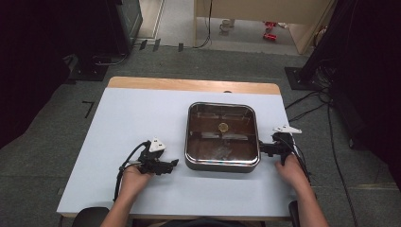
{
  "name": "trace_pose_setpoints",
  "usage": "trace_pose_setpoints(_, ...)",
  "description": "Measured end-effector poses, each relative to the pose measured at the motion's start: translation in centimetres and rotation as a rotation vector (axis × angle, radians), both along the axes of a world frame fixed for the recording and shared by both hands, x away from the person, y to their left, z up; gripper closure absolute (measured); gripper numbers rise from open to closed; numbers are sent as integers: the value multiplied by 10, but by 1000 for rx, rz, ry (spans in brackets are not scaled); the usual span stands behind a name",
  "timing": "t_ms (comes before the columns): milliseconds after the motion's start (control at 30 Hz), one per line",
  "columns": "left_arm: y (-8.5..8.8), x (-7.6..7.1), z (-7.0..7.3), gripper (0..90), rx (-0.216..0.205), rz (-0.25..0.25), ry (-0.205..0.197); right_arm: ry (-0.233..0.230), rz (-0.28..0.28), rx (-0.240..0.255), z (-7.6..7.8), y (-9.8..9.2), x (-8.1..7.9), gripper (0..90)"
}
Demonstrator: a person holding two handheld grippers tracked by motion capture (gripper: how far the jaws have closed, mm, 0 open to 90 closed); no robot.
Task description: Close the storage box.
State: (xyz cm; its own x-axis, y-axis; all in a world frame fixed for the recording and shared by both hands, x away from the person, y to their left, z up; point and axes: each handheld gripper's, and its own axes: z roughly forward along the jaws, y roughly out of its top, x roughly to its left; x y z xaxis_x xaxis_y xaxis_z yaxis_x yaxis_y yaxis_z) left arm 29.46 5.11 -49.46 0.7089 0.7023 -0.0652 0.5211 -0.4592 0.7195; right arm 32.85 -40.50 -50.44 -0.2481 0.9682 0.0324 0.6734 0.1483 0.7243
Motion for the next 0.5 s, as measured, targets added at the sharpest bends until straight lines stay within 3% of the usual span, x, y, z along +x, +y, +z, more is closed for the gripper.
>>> trace_pose_setpoints(100,-5,-7,-4,187,38,-4,-61,0,0,0,0,0,0,112)
trace_pose_setpoints(200,-4,-7,-5,188,25,10,-51,0,0,0,0,0,0,112)
trace_pose_setpoints(500,-5,-8,-5,183,37,13,-58,0,0,0,0,0,0,112)
